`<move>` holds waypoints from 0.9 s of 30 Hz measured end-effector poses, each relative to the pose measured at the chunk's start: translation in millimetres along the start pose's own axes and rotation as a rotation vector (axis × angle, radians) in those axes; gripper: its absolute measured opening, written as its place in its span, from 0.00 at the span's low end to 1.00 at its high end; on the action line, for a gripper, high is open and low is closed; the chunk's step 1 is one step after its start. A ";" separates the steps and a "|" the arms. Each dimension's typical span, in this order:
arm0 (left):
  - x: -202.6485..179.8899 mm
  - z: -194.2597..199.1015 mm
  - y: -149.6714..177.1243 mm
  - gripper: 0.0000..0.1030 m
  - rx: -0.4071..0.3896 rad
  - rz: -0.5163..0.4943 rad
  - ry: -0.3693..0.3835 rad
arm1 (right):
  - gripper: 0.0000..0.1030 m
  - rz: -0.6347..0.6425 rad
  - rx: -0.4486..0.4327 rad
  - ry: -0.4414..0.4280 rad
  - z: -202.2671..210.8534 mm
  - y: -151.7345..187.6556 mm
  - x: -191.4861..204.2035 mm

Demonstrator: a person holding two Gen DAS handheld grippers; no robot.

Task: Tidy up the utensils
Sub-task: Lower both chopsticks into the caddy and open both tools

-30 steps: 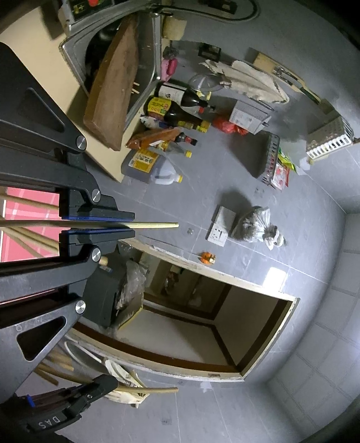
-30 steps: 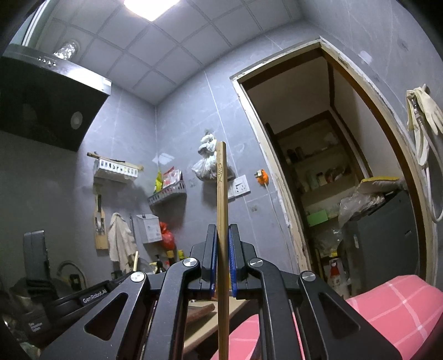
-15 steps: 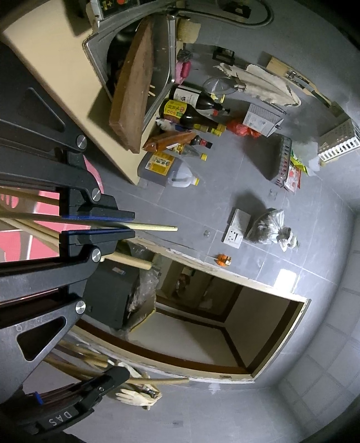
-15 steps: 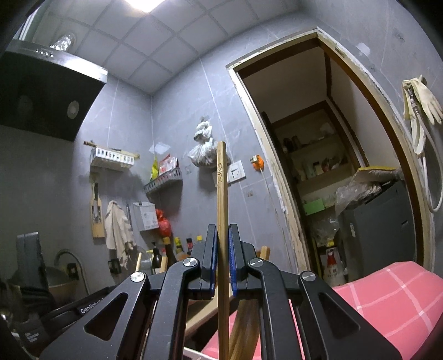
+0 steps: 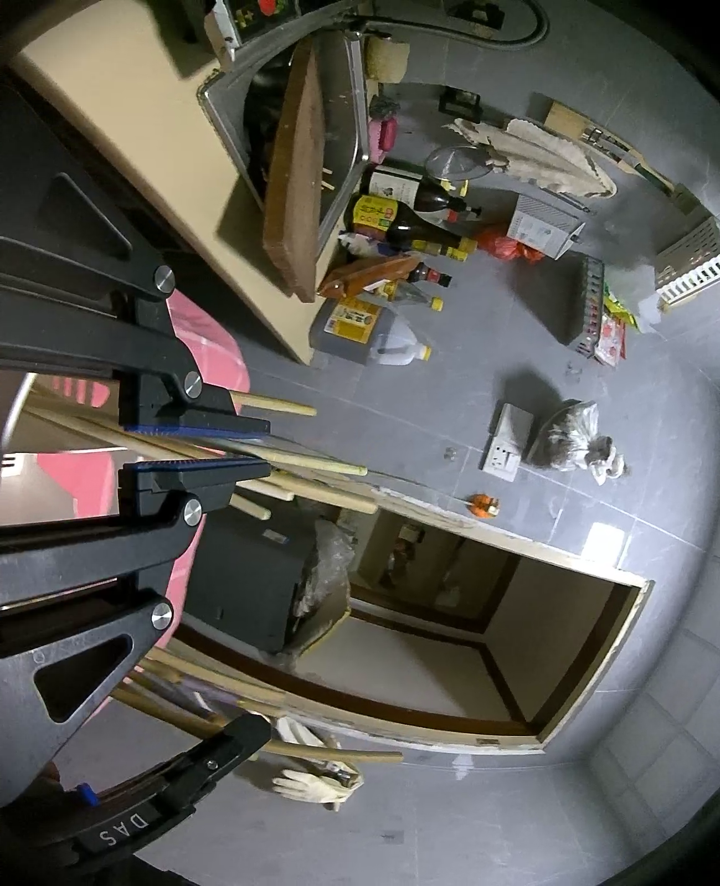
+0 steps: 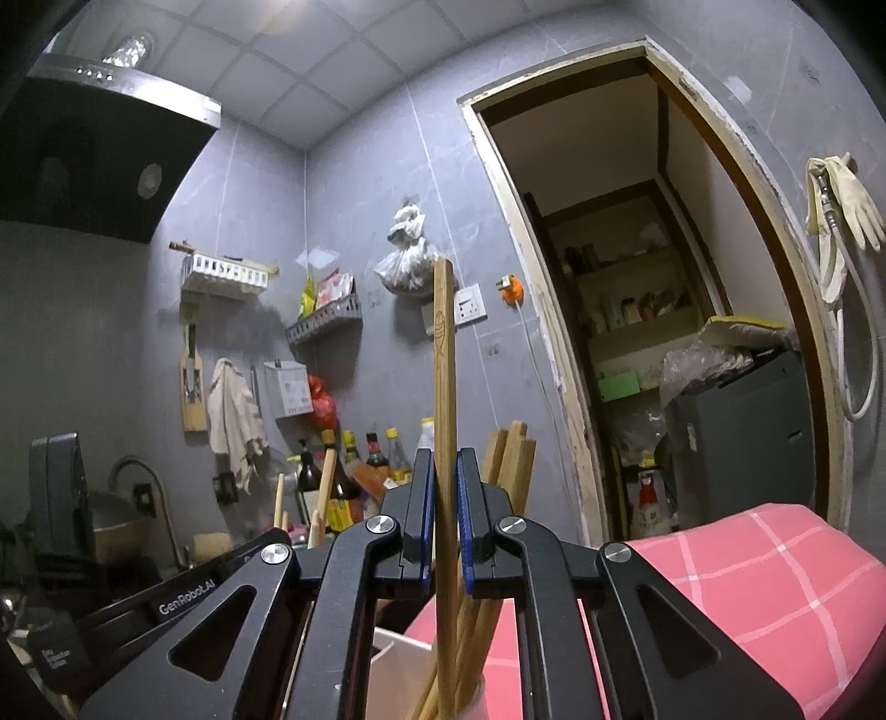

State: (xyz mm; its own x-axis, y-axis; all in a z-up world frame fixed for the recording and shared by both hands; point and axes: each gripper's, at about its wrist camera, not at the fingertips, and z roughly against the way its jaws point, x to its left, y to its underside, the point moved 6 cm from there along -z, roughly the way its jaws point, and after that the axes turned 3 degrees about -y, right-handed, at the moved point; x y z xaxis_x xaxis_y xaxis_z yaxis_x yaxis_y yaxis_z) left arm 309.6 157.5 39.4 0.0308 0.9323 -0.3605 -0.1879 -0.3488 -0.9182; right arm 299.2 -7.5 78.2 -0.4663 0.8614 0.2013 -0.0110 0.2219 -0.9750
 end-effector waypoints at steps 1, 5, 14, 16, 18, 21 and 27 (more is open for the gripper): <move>-0.2 -0.2 1.7 0.04 0.008 -0.002 -0.001 | 0.06 0.002 0.008 0.002 0.7 1.2 0.3; -1.6 -0.8 8.2 0.04 0.037 -0.010 -0.004 | 0.06 0.004 0.029 0.010 2.1 3.7 -0.7; -3.6 2.4 12.0 0.06 0.061 -0.006 -0.002 | 0.08 0.013 0.052 0.019 8.3 7.8 -1.1; -3.8 3.2 12.6 0.06 0.064 -0.008 -0.001 | 0.11 0.015 0.051 0.019 9.4 7.7 -1.0; -4.4 4.1 12.4 0.07 0.063 -0.010 -0.001 | 0.16 0.021 0.048 0.016 11.8 6.9 0.1; -4.5 7.7 11.4 0.10 0.060 -0.007 0.004 | 0.25 0.040 0.032 0.016 17.0 4.2 3.2; -6.2 16.3 7.1 0.17 0.053 -0.004 0.011 | 0.31 0.043 0.007 0.029 25.4 -2.6 0.8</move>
State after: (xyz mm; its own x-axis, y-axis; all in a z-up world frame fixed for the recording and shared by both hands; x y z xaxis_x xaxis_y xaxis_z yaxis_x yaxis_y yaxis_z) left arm 292.0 150.8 37.8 0.0424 0.9323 -0.3591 -0.2393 -0.3394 -0.9097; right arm 276.4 -19.0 78.5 -0.4405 0.8831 0.1614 0.0026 0.1810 -0.9835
